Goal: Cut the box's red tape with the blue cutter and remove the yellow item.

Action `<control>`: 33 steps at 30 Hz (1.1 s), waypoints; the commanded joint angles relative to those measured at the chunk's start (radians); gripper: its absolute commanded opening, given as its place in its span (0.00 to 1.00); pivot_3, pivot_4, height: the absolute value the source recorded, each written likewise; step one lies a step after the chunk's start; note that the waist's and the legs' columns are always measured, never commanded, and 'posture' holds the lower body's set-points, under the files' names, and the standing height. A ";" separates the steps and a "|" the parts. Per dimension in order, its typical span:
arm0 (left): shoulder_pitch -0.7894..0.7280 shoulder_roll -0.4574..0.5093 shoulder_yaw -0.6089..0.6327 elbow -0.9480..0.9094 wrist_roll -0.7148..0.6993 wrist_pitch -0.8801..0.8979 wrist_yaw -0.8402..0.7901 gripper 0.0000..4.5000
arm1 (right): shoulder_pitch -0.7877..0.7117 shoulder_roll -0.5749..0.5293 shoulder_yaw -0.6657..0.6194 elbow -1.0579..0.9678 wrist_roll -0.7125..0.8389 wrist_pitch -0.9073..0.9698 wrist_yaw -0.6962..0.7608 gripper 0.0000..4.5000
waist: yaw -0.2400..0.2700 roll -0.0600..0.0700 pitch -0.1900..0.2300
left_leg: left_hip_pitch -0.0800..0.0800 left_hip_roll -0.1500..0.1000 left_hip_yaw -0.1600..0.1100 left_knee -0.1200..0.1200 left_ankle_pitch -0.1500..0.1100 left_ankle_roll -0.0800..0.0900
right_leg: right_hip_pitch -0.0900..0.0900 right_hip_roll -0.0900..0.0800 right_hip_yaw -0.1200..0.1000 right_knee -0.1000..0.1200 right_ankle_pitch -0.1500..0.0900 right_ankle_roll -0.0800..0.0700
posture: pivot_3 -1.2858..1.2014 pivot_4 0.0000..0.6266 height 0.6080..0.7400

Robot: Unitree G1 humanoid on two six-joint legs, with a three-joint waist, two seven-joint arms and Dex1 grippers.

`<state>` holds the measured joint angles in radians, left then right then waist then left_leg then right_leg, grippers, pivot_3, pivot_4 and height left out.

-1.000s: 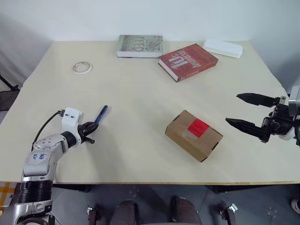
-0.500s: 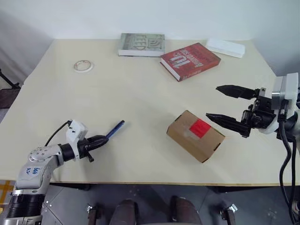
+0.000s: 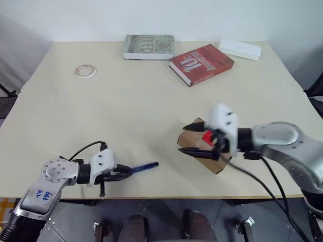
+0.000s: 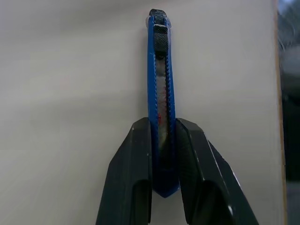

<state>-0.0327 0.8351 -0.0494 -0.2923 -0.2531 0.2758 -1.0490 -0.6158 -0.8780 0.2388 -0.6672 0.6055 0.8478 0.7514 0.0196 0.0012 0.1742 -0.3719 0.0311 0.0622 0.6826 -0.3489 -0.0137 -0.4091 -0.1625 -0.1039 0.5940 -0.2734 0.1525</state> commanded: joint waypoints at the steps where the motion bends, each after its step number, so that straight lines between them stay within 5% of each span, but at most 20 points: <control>1: -0.013 -0.013 -0.061 -0.001 0.034 0.007 0.001 0.09 | -0.084 0.087 0.123 -0.004 -0.107 -0.028 -0.016 0.48 | 0.000 0.000 0.000 | 0.000 0.000 0.000 0.000 0.000 0.000 | 0.000 0.000 0.000 0.000 0.000 0.000 | 0.52 0.24 1.00; 7: -0.025 0.004 -0.090 -0.018 0.036 0.051 -0.012 0.09 | -0.123 0.085 0.348 0.072 -0.336 -0.163 0.108 0.01 | 0.005 -0.001 0.000 | 0.000 -0.001 0.002 0.001 -0.002 0.003 | 0.000 -0.001 -0.001 0.000 0.000 0.000 | 0.52 0.24 1.00; 17: -0.052 -0.009 -0.104 -0.006 0.041 0.093 0.006 0.09 | -0.120 0.176 0.504 0.259 -0.551 -0.348 0.246 0.01 | 0.005 -0.001 -0.001 | 0.001 -0.001 0.004 0.003 -0.002 0.004 | 0.001 -0.001 -0.001 0.001 0.000 0.000 | 0.52 0.24 1.00; 33: -0.088 -0.012 -0.118 0.011 0.041 0.110 -0.001 0.09 | -0.100 0.348 0.533 0.505 -0.719 -0.526 0.349 0.01 | 0.002 0.000 -0.005 | 0.004 0.000 0.004 0.003 -0.002 0.003 | 0.003 -0.001 -0.001 0.004 0.000 0.000 | 0.52 0.24 1.00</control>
<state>-0.1311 0.8309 -0.1285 -0.2939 -0.2331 0.3719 -1.0534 -0.7275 -0.5475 0.7380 -0.2077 -0.0822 0.3220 1.0950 0.0221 0.0009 0.1692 -0.3673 0.0309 0.0663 0.6859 -0.3505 -0.0111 -0.4065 -0.1638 -0.1050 0.5981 -0.2730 0.1524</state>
